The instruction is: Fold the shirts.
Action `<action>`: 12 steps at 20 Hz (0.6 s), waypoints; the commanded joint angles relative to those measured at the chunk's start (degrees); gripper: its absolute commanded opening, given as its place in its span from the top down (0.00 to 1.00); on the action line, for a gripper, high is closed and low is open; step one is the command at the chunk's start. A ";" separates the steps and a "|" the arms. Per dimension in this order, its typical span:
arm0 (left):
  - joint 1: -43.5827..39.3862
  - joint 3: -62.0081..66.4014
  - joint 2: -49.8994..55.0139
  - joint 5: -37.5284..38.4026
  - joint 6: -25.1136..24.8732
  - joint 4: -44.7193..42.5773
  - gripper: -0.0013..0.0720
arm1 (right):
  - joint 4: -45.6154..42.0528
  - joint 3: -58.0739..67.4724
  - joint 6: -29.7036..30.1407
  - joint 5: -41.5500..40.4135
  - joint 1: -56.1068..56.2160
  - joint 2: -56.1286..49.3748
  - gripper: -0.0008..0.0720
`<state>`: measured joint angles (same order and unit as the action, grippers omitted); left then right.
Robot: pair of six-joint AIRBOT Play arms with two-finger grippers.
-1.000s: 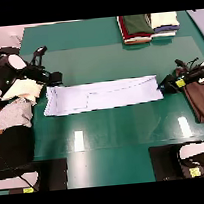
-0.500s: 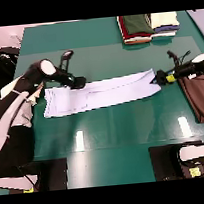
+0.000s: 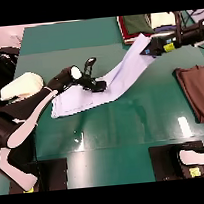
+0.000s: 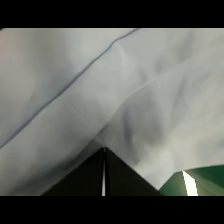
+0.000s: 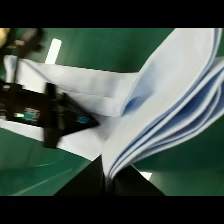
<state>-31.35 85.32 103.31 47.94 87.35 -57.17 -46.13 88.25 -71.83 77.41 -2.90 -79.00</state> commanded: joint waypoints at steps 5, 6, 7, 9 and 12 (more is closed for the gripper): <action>-0.24 1.09 1.86 0.22 -0.79 1.31 0.95 | 0.07 7.93 -4.48 -0.74 9.86 0.48 0.97; -0.13 1.36 1.84 0.81 -0.79 0.68 0.95 | 0.04 8.46 -4.70 -1.31 10.91 0.46 0.97; 0.13 2.16 1.77 2.21 -0.79 -0.28 0.95 | 0.09 8.83 -4.81 -1.70 11.80 0.42 0.97; 1.73 4.52 0.72 4.90 -0.15 -2.03 0.95 | 0.13 9.29 -5.18 -3.10 13.94 0.37 0.97; 6.69 6.69 -5.62 7.13 0.28 -5.92 0.95 | 0.13 9.22 -5.22 -5.05 17.97 -0.13 0.97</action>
<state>-28.05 90.08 101.78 52.29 87.05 -59.57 -46.04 97.06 -76.64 74.30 11.64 -78.76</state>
